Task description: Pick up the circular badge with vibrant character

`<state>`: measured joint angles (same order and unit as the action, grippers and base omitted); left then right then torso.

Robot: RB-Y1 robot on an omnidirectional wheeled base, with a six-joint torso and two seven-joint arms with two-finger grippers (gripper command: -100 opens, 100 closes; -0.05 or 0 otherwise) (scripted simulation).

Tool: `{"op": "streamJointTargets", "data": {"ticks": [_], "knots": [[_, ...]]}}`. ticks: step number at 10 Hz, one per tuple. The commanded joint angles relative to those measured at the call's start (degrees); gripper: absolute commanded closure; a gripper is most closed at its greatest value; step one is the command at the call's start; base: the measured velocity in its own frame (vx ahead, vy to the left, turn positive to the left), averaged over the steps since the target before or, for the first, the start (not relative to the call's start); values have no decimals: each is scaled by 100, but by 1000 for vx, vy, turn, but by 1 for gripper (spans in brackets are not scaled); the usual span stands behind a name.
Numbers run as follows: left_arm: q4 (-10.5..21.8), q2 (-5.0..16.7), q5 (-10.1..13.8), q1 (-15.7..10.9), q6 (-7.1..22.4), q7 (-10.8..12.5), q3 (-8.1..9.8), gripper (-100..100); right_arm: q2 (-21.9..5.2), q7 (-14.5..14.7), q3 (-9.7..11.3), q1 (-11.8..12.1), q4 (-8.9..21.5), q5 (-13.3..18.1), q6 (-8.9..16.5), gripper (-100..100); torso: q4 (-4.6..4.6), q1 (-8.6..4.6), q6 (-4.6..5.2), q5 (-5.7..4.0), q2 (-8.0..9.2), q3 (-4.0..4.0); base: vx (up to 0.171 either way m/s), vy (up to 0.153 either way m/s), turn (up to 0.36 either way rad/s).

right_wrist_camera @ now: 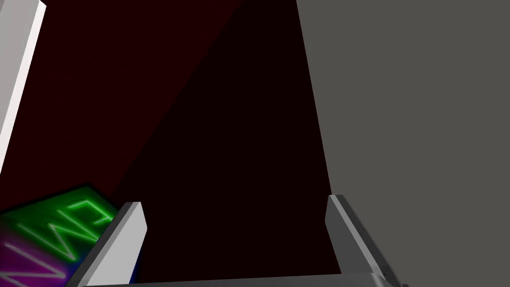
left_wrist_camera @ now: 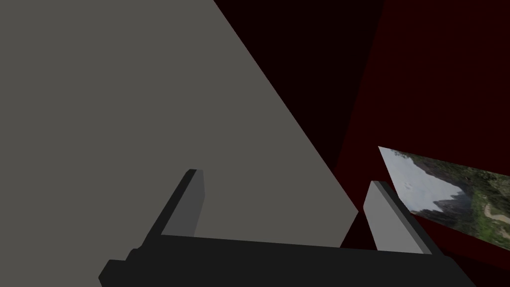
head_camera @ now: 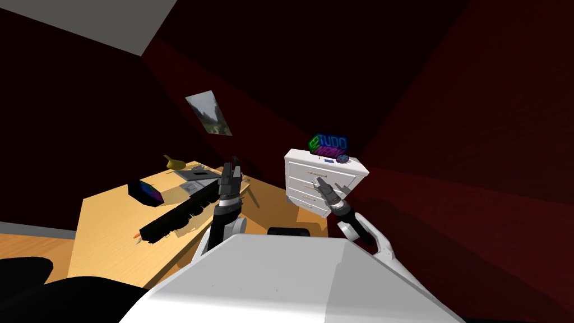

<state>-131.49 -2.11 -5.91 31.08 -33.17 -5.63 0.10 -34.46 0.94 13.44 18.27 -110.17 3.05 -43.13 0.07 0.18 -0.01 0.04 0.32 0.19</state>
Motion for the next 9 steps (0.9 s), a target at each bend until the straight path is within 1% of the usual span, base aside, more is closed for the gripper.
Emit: {"op": "streamJointTargets", "data": {"ticks": [1,2,3,4,5,6,7,8,9], "knots": [[0,0,0,0,0,0,0,0,-286,37,106,-115,187,45,-101,-100,0,0,0,0,0,0,-78,53,58],[0,0,0,1,0,0,0,0,-465,84,304,-329,412,138,-293,-100,0,-3,3,0,-3,-1,-86,69,99],[0,0,0,0,0,0,0,0,-623,84,304,-329,483,138,-293,-100,0,3,0,0,-1,0,-62,61,67],[0,0,0,1,0,0,0,0,-726,84,304,-329,483,138,-293,-100,-1,0,3,1,-7,-3,-19,22,-5],[0,0,0,1,0,0,1,0,-930,129,517,-557,748,249,-491,-100,-3,-13,4,-2,-19,-9,-42,37,111],[0,0,0,1,0,0,0,0,-1113,129,517,-557,788,249,-491,-100,-4,-10,0,-2,-18,-10,-44,35,79],[0,0,0,1,0,0,1,0,-1308,171,745,-795,1003,377,-695,-100,-3,-12,3,-2,-17,-9,-57,48,124],[0,0,0,1,0,0,0,0,-1485,171,745,-795,1099,377,-695,-100,-3,-6,0,-2,-14,-8,-41,49,72],[0,0,0,1,0,0,1,0,-1549,171,745,-795,1099,377,-695,-100,-3,-6,4,-1,-17,-9,-14,23,-3]]}}
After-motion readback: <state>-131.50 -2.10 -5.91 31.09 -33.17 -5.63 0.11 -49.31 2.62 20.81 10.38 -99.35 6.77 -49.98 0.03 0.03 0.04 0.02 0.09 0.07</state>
